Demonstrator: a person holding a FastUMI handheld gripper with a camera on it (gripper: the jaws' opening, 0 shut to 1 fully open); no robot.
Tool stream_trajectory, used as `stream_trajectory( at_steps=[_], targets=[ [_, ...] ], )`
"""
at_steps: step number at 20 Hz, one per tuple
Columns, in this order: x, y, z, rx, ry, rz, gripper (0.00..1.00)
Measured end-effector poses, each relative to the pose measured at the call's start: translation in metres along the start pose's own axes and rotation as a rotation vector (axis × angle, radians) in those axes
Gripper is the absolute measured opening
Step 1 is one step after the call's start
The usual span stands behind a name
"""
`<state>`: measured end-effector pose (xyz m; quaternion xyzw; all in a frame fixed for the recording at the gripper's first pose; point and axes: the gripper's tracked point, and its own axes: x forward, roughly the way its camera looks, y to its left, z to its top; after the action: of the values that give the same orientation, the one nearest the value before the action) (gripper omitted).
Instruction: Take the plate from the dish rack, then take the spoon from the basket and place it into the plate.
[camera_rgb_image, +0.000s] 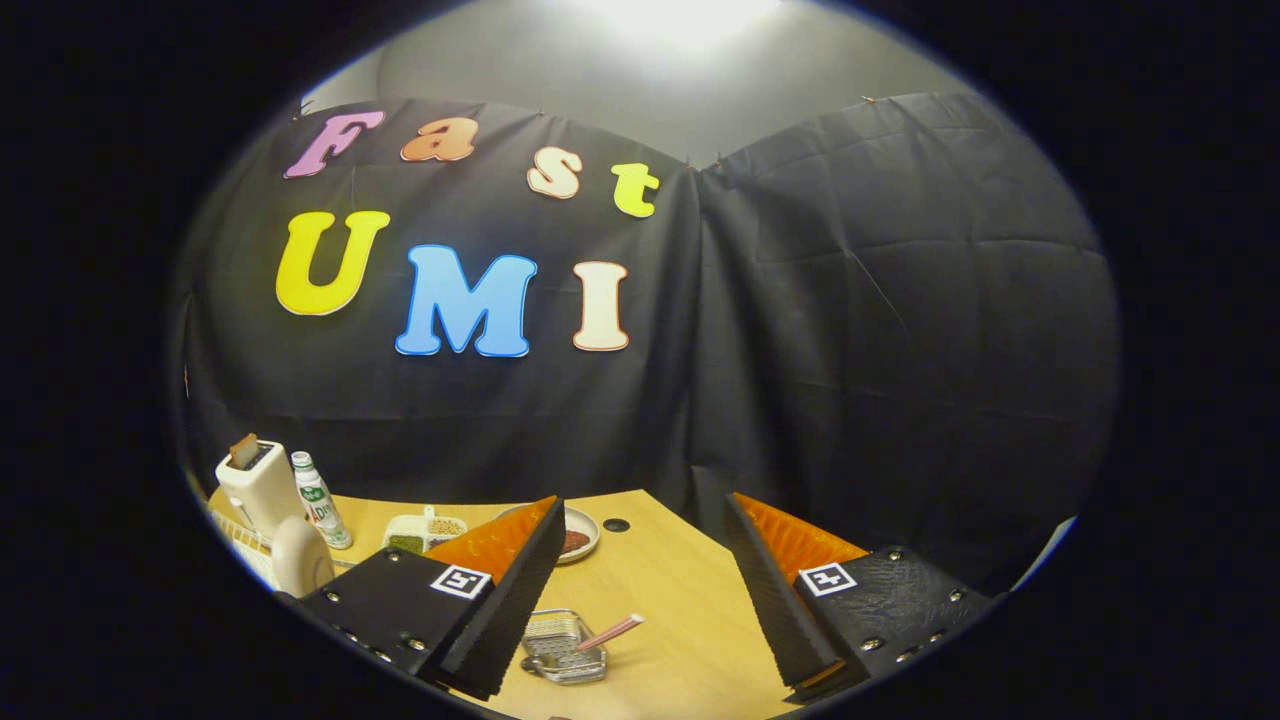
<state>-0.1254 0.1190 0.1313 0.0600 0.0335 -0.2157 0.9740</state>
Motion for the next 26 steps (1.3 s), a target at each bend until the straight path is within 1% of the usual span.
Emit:
stream_trajectory(
  at_steps=[1,3,9,12,15,17,18,19,21,24,26],
  targets=[
    [-0.007,0.016,0.004,-0.002,-0.002,0.011,0.97],
    [-0.020,0.050,0.007,-0.008,-0.002,0.060,0.97],
    [-0.043,0.136,0.018,0.013,-0.015,0.265,0.95],
    [-0.050,0.169,0.007,0.006,0.017,0.342,0.95],
    [-0.049,0.201,-0.018,-0.023,0.084,0.384,0.85],
    [-0.046,0.218,-0.038,-0.053,0.144,0.393,0.86],
    [-0.042,0.225,-0.047,-0.076,0.168,0.388,0.81],
    [-0.039,0.232,-0.055,-0.099,0.194,0.382,0.66],
    [-0.034,0.247,-0.077,-0.137,0.260,0.384,0.65],
    [-0.027,0.251,-0.103,-0.235,0.341,0.327,0.65],
    [-0.026,0.254,-0.114,-0.297,0.377,0.317,0.41]
  ],
)
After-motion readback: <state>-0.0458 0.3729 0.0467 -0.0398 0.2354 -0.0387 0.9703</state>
